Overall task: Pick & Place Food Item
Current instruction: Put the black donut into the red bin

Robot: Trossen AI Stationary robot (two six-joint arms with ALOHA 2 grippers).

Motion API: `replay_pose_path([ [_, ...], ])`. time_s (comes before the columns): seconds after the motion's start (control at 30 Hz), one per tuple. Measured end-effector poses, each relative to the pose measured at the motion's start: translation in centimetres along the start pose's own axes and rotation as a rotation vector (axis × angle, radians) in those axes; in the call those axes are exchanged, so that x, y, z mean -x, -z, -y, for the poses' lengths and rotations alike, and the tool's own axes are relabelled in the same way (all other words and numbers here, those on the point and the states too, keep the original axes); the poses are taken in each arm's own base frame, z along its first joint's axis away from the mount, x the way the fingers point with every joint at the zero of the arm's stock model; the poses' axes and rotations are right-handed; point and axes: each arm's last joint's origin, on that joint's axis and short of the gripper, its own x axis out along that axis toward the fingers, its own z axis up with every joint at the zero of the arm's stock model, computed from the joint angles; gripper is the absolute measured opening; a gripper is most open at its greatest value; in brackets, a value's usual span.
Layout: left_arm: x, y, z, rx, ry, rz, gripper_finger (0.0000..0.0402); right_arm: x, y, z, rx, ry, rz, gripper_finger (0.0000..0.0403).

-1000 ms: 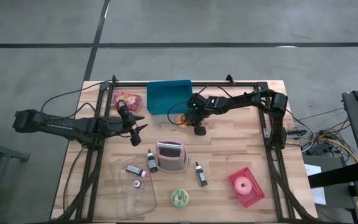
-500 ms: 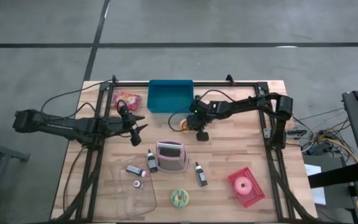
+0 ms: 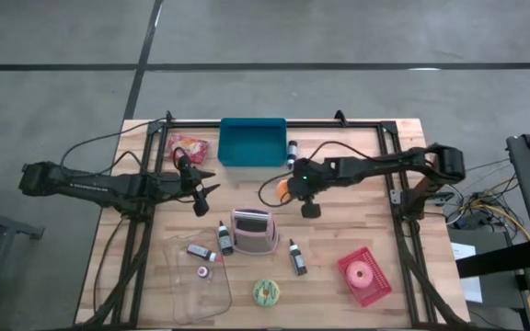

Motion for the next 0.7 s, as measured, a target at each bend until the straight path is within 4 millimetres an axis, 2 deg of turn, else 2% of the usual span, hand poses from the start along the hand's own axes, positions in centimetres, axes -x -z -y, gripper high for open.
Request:
replay_pose_path([
  [0.37, 0.0, -0.1, 0.1, -0.017, 0.030, 0.011, 0.0177, 4.9, 0.9, -4.9, -0.074, 0.043, -0.004, 0.0008],
  [0.7, 0.0, -0.1, 0.1, -0.025, 0.030, 0.011, 0.0177, 7.3, 2.3, -10.3, -0.160, 0.039, -0.025, 0.0008],
])
